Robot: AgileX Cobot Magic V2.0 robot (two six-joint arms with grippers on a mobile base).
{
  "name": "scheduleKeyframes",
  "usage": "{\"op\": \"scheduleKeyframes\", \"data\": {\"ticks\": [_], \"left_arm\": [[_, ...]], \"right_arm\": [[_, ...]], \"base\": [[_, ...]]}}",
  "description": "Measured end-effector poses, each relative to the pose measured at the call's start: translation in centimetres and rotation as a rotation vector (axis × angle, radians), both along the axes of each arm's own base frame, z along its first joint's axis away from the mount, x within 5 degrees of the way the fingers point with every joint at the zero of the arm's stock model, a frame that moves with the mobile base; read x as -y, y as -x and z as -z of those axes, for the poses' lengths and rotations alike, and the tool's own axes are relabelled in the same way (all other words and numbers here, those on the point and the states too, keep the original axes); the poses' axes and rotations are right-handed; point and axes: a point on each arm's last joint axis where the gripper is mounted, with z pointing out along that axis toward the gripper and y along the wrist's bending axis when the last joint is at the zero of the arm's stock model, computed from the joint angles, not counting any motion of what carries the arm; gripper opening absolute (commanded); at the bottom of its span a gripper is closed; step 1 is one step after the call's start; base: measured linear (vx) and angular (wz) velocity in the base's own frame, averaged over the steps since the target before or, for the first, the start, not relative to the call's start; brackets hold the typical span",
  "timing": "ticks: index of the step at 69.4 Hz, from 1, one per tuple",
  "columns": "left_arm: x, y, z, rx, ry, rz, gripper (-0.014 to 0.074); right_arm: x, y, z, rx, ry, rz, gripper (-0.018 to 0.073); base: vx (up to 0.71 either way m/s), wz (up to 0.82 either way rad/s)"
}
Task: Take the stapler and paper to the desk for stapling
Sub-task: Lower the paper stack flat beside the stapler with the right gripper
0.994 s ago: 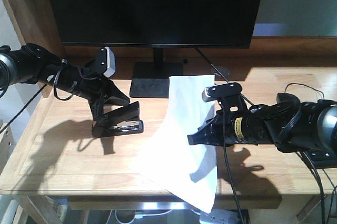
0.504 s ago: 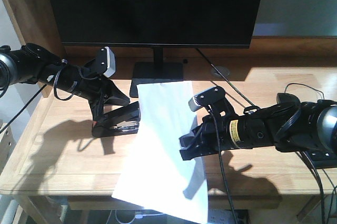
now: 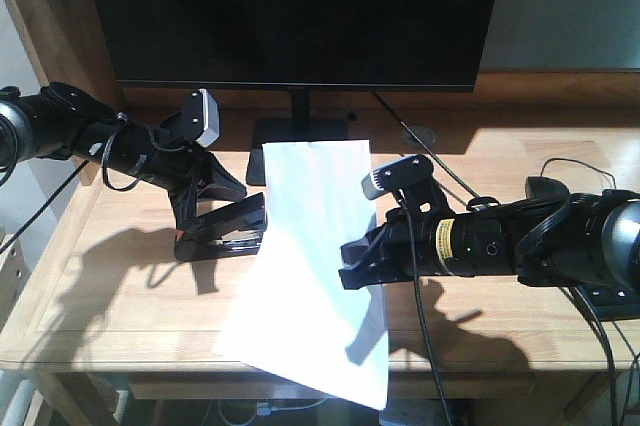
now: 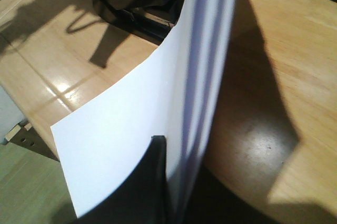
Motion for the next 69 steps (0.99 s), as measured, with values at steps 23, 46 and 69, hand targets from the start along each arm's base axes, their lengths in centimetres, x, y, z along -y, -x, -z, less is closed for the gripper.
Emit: {"op": "scheduleKeyframes", "data": {"ticks": [23,46,69], "left_arm": [[0.0,0.0,0.0,0.0,0.0,0.0,-0.0006],[0.0,0.0,0.0,0.0,0.0,0.0,-0.0006],[0.0,0.0,0.0,0.0,0.0,0.0,-0.0006]], "right_arm": [[0.3,-0.4,0.0,0.01,0.01,0.058,-0.0003],[0.0,-0.5,1.7,-0.043,0.0,0.053,-0.0003],[-0.4,-0.6,1.5,-0.018,-0.043,0.02,-0.0003]], "base": [[0.0,0.0],[0.0,0.0],[0.0,0.0]]}}
